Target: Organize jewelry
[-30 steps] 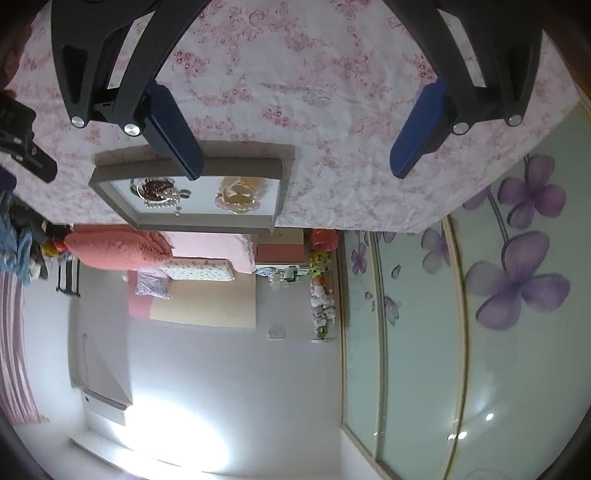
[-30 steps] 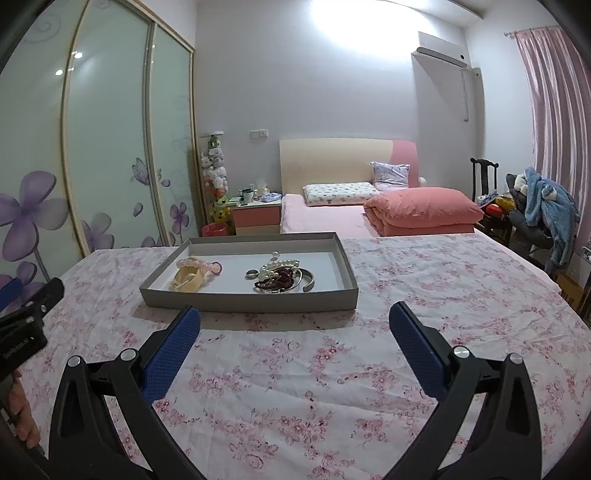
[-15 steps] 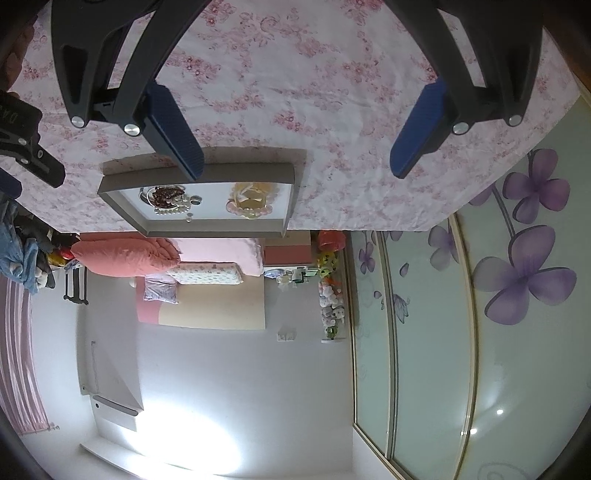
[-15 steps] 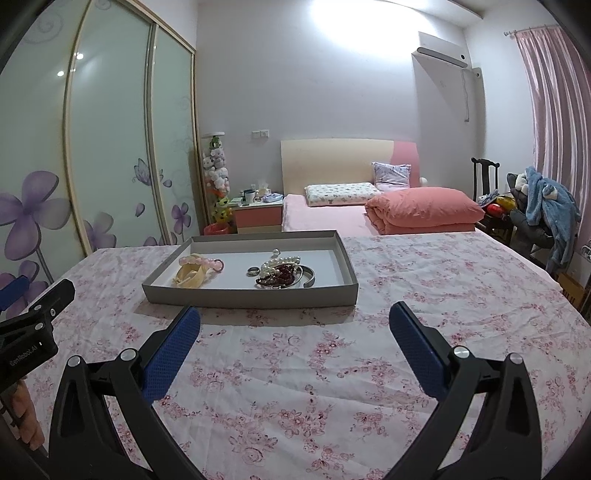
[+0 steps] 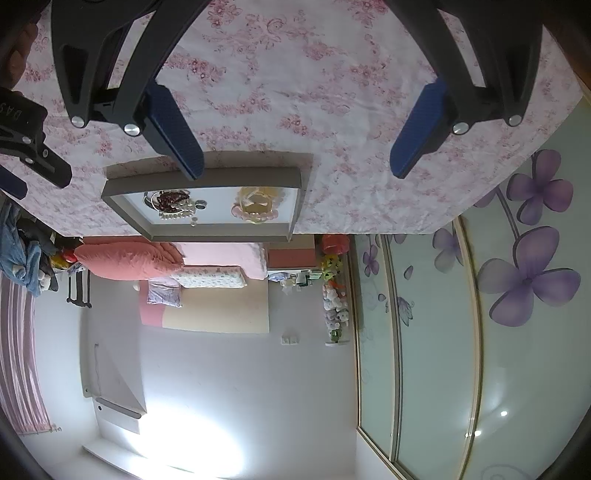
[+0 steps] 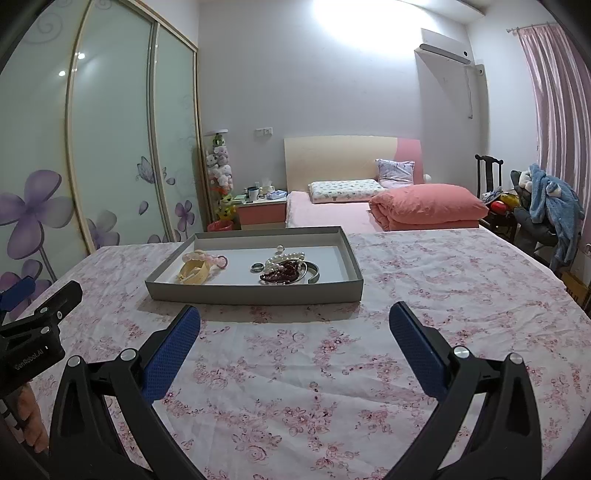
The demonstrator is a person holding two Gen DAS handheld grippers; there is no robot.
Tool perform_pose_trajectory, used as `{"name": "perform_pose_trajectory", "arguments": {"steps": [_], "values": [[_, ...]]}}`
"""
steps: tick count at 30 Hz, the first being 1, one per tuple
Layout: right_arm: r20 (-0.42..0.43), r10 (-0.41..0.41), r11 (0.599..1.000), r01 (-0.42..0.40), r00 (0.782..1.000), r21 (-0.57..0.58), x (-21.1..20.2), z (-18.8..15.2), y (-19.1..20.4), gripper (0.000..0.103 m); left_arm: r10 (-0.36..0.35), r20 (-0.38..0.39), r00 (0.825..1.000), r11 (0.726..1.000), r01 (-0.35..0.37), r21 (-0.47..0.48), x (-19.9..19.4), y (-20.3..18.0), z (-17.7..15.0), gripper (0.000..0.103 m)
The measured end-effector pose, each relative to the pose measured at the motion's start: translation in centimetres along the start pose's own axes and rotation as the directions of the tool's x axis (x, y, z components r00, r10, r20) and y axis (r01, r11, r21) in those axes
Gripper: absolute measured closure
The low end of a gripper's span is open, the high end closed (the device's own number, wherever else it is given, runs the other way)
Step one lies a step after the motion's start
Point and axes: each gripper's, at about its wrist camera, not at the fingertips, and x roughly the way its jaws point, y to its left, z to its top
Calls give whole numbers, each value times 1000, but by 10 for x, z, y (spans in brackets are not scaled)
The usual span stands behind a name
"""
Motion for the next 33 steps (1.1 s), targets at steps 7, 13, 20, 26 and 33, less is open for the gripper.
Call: {"name": "perform_pose_trajectory", "arguments": {"steps": [7,13,20,26,33], "values": [[-5,1,1000,-1,1000,5,2,0,-1,2,-2,-2,1000,1000,2,0,1,-1,-1,4],[-5,1,1000,-1,1000,5,2,0,-1,2,-2,-3,1000,1000,2,1,1,-1,-2,4],[-6,2,1000,-2,1000,7,2,-1,-1,2,-4,-3,1000,1000,4,1,1,-2,-2,5],[-7,3,1000,-3,1000,7,2,-1,-1,2,-6,-3,1000,1000,6,2,1,-4,-4,4],[-8,5,1000,-4,1000,7,2,-3,0,2,-6,-3,1000,1000,6,3,1,-4,-4,4]]}}
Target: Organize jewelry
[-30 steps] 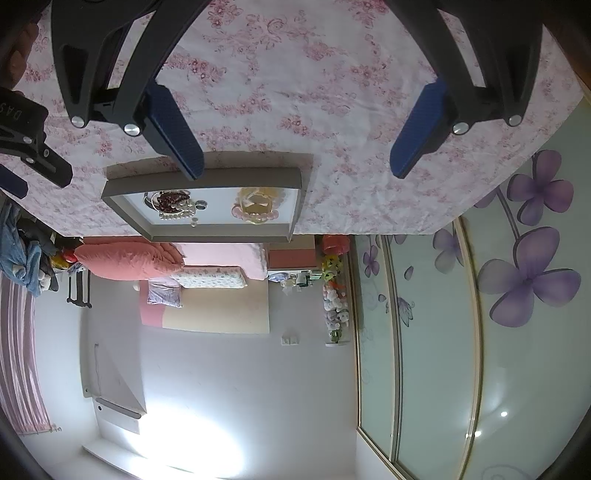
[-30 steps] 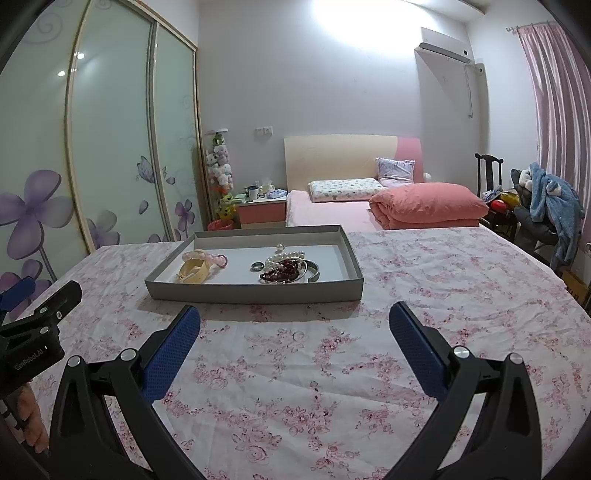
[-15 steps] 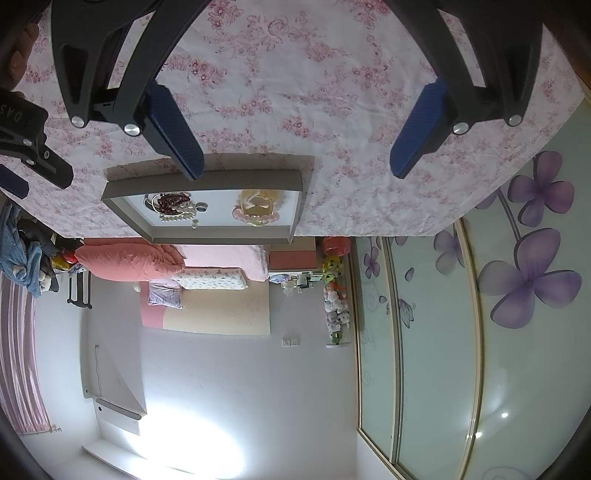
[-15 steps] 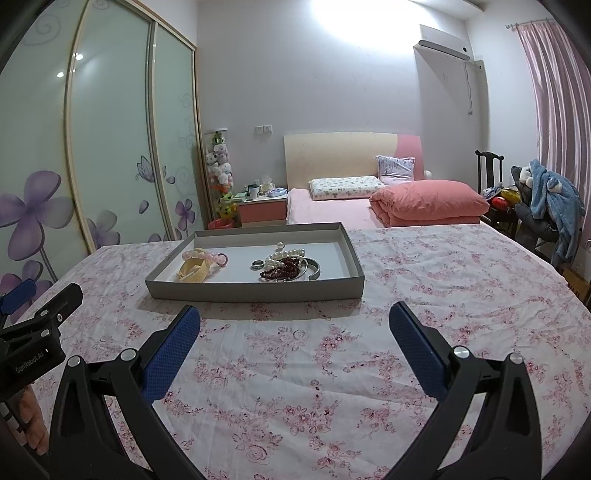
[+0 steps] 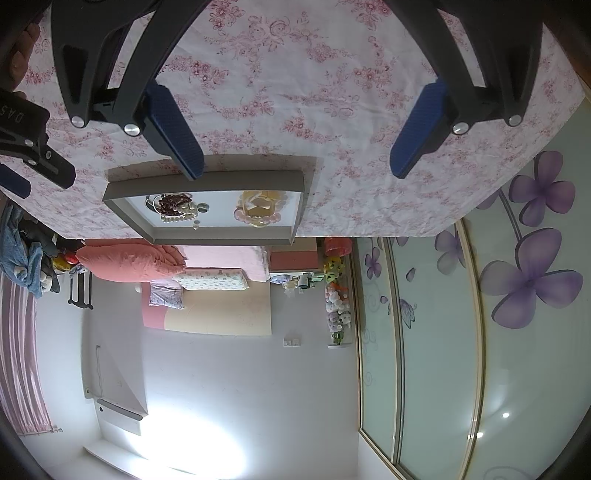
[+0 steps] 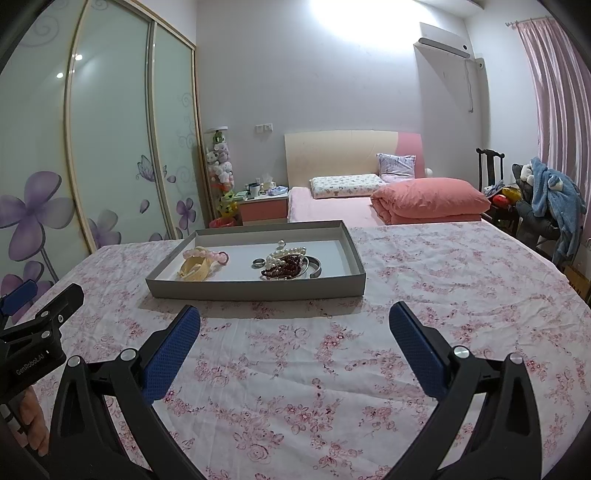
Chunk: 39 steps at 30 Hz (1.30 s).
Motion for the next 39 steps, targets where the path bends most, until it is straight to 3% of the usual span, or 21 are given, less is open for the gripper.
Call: {"name": "perform_pose_trajectory", "arguments": {"steps": [39], "values": [[-11,5,1000,-5,1000,5,-2,-7,7,2,-14,-12,1000,1000,14,-4,2,-4,-6,4]]}}
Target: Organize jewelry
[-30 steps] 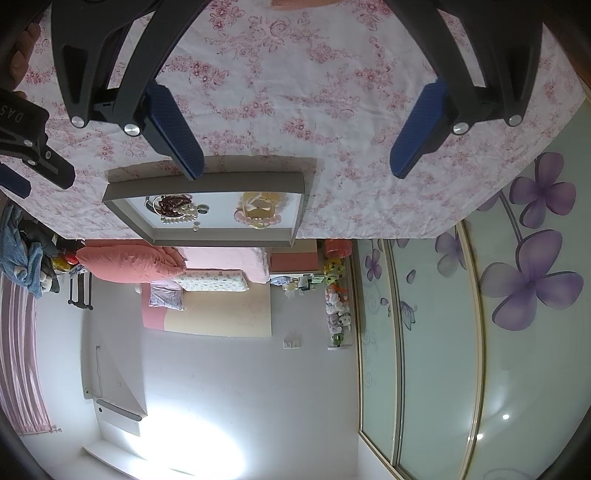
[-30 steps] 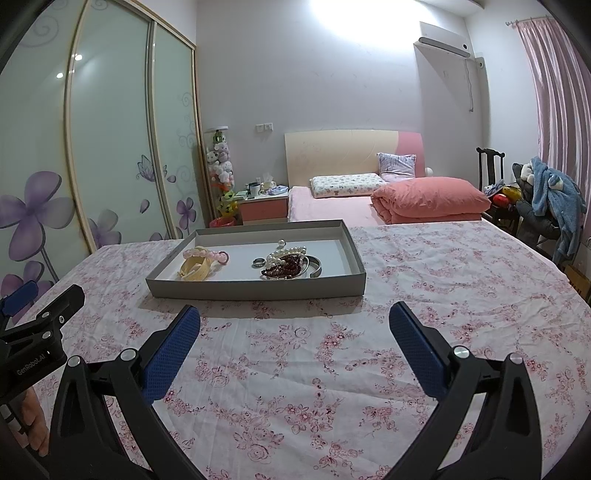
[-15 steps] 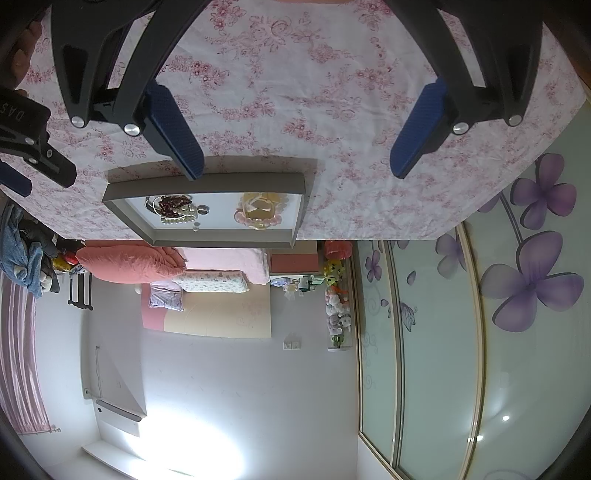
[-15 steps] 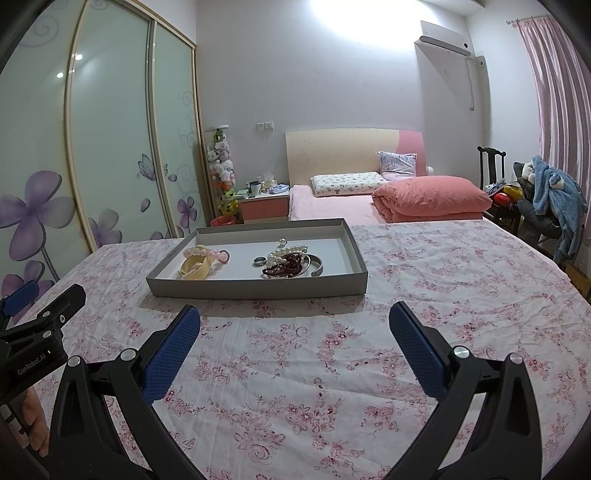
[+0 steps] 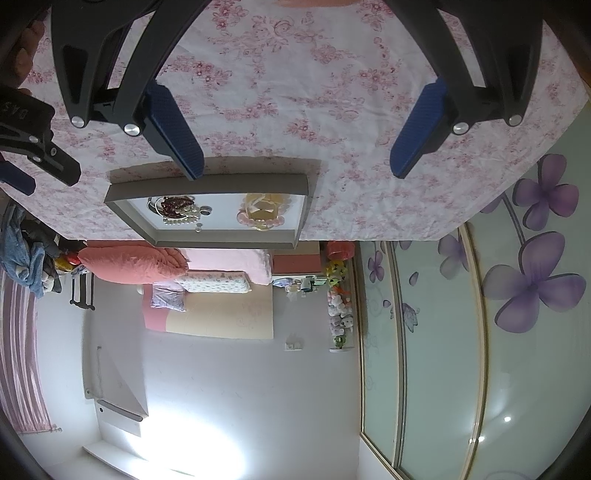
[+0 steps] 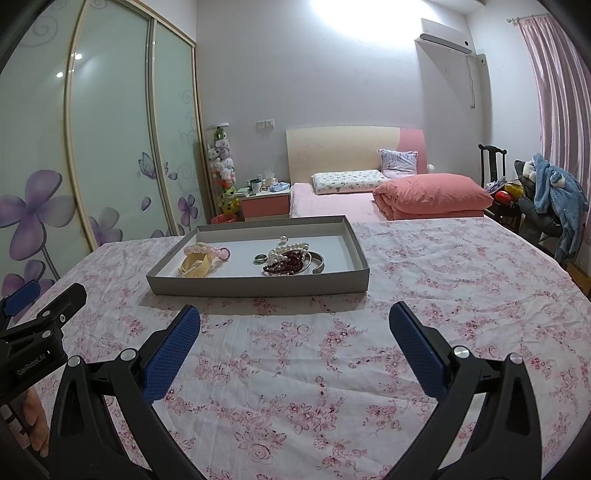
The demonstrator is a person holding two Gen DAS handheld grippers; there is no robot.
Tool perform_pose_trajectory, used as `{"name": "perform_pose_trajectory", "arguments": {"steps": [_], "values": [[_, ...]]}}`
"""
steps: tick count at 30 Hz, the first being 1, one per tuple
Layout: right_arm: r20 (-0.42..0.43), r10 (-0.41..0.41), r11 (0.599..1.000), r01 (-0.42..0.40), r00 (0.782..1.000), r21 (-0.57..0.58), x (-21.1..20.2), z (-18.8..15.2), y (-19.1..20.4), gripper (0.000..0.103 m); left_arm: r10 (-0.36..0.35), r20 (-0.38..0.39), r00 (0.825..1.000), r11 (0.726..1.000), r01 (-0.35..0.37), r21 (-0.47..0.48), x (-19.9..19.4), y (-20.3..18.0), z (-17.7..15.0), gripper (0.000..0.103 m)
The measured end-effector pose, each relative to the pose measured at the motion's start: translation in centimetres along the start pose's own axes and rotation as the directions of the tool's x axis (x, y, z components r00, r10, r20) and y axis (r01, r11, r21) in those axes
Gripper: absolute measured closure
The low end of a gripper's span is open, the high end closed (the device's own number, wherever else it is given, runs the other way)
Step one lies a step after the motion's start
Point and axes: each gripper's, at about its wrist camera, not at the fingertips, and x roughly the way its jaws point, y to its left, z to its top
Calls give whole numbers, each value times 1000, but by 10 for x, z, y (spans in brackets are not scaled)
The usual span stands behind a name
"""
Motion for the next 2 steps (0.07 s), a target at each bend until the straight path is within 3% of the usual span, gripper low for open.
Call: {"name": "perform_pose_trajectory", "arguments": {"steps": [2], "values": [[0,1,1000,-1,1000,0,-1,0,1,2,-2,-1,1000,1000,2,-2,0,1,1,4]]}}
